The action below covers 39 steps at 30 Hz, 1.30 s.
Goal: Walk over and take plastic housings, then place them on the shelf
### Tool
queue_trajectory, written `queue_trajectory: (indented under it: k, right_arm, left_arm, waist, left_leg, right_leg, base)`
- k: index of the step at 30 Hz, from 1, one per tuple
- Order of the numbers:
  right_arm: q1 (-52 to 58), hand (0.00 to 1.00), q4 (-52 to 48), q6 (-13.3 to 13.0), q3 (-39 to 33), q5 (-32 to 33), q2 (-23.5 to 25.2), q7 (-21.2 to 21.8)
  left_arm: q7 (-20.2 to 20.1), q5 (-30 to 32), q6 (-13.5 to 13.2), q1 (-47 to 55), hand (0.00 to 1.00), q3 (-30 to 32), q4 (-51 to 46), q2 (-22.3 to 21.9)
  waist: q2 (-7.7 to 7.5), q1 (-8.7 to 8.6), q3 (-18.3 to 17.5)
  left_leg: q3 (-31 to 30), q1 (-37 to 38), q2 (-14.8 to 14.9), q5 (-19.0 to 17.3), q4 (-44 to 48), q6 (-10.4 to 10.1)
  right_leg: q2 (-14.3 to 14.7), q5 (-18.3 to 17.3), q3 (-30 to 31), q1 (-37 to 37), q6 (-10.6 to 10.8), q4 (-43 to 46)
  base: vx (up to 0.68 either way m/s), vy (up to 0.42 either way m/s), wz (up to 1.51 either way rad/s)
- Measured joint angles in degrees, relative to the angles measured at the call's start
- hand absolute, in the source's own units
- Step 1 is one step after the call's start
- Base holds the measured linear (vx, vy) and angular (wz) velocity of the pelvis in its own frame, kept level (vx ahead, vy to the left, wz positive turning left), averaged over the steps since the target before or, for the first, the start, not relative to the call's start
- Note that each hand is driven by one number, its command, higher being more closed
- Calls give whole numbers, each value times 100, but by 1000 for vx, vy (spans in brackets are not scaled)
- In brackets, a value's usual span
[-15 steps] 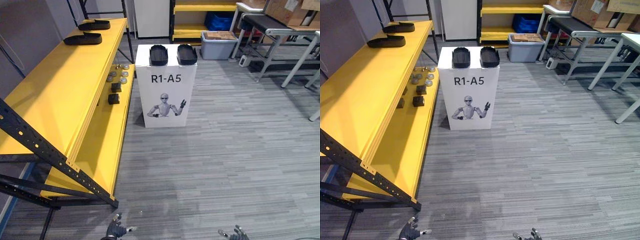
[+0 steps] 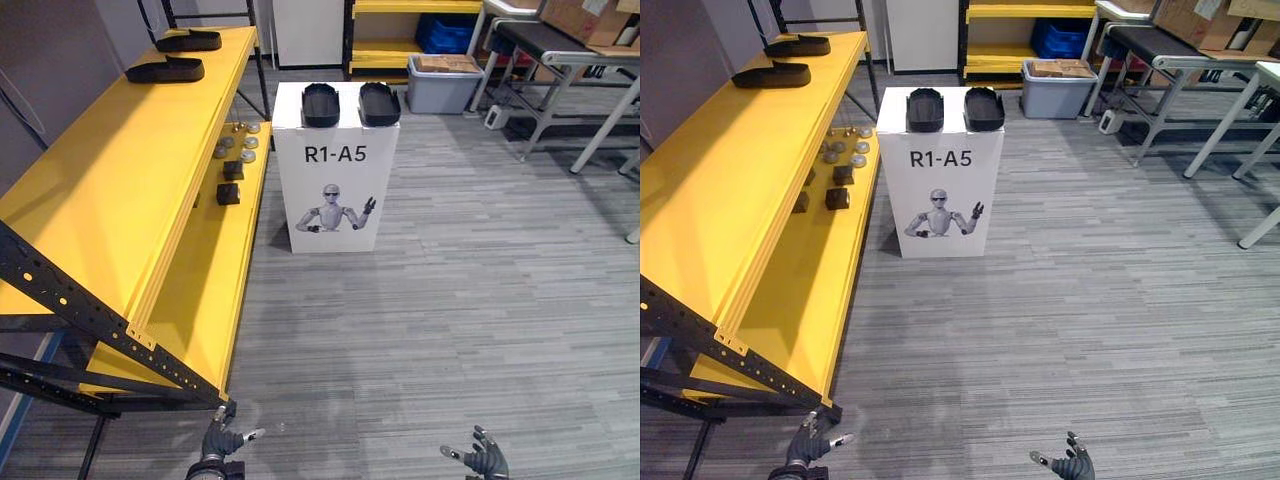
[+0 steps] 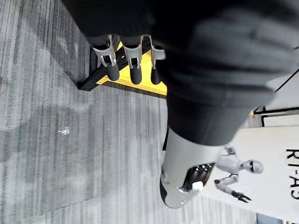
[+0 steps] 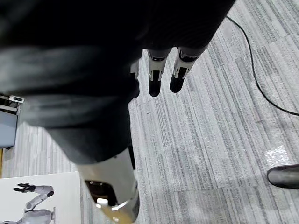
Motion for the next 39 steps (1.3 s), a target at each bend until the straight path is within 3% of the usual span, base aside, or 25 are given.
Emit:
queue_trajectory:
  k: [7, 9, 11, 13, 16, 18, 20, 22, 23, 24, 25, 26, 28, 29, 30, 33, 35, 38, 39]
  right_arm:
    - [-207, 0, 4, 20, 0, 95, 2, -44]
    - [-350, 0, 9, 31, -3, 126, -2, -84]
    - [-450, 0, 12, 37, -4, 128, -4, -99]
    - [-429, 0, 10, 84, 1, 130, 4, -129]
    - [-393, 0, -19, 111, 70, 150, 99, -177]
    - [-430, 0, -38, 113, 114, 154, 93, -193]
    - [-470, 0, -43, 112, 122, 160, 64, -207]
    - [-472, 0, -44, 113, 228, 251, 6, -221]
    - [-444, 0, -64, 113, 224, 259, -57, -272]
    - [-463, 0, -90, 114, 218, 266, -131, -310]
    - [-537, 0, -139, 113, 213, 271, -146, -329]
    - [-627, 0, -265, 108, 211, 277, -156, -344]
    - [-651, 0, -347, 105, 238, 276, -147, -343]
    - [-614, 0, -386, 106, 339, 281, -111, -351]
    - [-517, 0, -533, 76, 433, 306, -44, -356]
    - [-437, 0, -823, 30, 551, 390, 45, -381]
    - [-416, 0, -864, 32, 551, 483, 110, -398]
    - [-398, 0, -847, 35, 415, 492, 100, -423]
    - [-416, 0, -784, 34, 288, 491, 91, -437]
  left_arm:
    - [45, -37, 24, 52, 0, -1, -127, -81]
    - [53, -142, 28, 23, 0, -1, -176, -144]
    - [62, -208, 39, 54, 0, -2, -297, -191]
    - [83, -248, 61, 36, 0, -6, -385, -209]
    - [138, -248, 114, -37, 0, -15, -424, -148]
    - [169, -248, 165, -140, 0, -24, -424, -138]
    - [188, -249, 172, -309, 0, -23, -419, -122]
    - [243, -253, 167, -551, 0, -29, -407, -98]
    - [269, -249, 157, -715, 0, -147, -356, -30]
    - [267, -245, 154, -779, 0, -222, -323, -59]
    - [252, -240, 152, -819, 0, -245, -315, -63]
    - [251, -241, 152, -873, 0, -238, -273, -111]
    - [259, -248, 155, -850, 0, -213, -242, -235]
    - [254, -250, 145, -768, 0, -214, -276, -327]
    - [251, -252, 144, -675, 0, -223, -333, -385]
    - [248, -261, 146, -557, 0, -234, -558, -521]
    - [248, -307, 147, -557, 0, -248, -628, -544]
    - [247, -409, 148, -457, 0, -368, -658, -607]
    - [247, -410, 149, -446, 0, -402, -657, -651]
  waist:
    - [14, 3, 65]
    - [36, 6, 135]
    - [46, 48, 211]
    - [46, 49, 324]
    - [42, 3, 439]
    - [50, 4, 506]
    - [97, -19, 579]
    - [156, -171, 634]
    - [140, -288, 625]
    - [196, -266, 631]
    - [229, -268, 646]
    - [225, -306, 643]
    - [257, -293, 695]
    - [276, -236, 725]
    - [256, -134, 745]
    - [234, 98, 753]
    - [219, 206, 769]
    - [225, 261, 774]
    - [252, 267, 757]
  left_leg:
    - [186, -169, 3, -14, 40, -9]
    - [241, -434, 29, -252, 388, 37]
    - [370, -673, 33, -530, 824, 116]
    - [370, -716, -29, -849, 1176, 284]
    - [215, -534, -7, -1099, 1366, 376]
    - [168, -343, 68, -1205, 1370, 370]
    - [95, -101, 244, -1301, 1295, 255]
    - [-120, 147, 488, -1311, 1018, 132]
    - [-274, 361, 648, -1341, 829, -157]
    - [-273, 441, 795, -1359, 863, -266]
    - [-264, 386, 836, -1289, 972, -397]
    - [-228, 201, 807, -1057, 1425, -667]
    - [-181, -228, 877, -644, 2820, -546]
    - [-77, -635, 1088, -526, 4154, -426]
    - [133, -974, 1315, -536, 5205, -432]
    - [639, -1858, 1612, -574, 5943, -371]
    - [934, -2373, 1579, -625, 5441, -359]
    - [1102, -2612, 1000, -600, 3123, -359]
    - [925, -2600, 720, -314, 1971, -400]
  right_leg:
    - [8, -1, 149, -212, 2, 35]
    - [9, -115, 176, -473, 93, 325]
    - [-28, -467, 279, -823, 191, 983]
    - [-158, -821, 183, -1278, 467, 2199]
    - [-378, -892, -232, -2194, 430, 4061]
    - [-470, -922, -437, -2476, 408, 4051]
    - [-382, -910, -544, -2701, 401, 3483]
    - [-204, -722, -523, -2877, 334, 2490]
    - [-156, 311, -525, -2893, 214, 1905]
    - [-98, 351, -619, -2934, -155, 2171]
    - [-90, 222, -652, -2982, -266, 2347]
    - [-106, -36, -652, -2978, -361, 2505]
    - [-60, -180, -650, -2488, -489, 2274]
    - [48, -200, -640, -1867, -521, 1861]
    - [151, -219, -615, -1252, -551, 1482]
    - [277, -284, -458, -371, -646, 773]
    - [285, -288, -403, 7, -642, 409]
    - [221, -467, -321, 568, -528, 54]
    - [218, -582, -291, 717, -440, -50]
  base:
    - [-94, -5, -12]
    - [-123, 13, -13]
    - [-84, 28, -22]
    - [3, 30, -3]
    - [147, 13, 18]
    - [240, -39, 10]
    - [357, -102, 21]
    - [578, -236, 65]
    - [674, -328, 59]
    - [699, -344, 44]
    - [501, -253, 6]
    - [607, -304, 6]
    - [583, -273, 8]
    - [528, -210, 1]
    - [496, -197, -7]
    - [431, -140, -20]
    - [335, -59, -13]
    - [399, 40, -9]
    - [474, 141, -27]
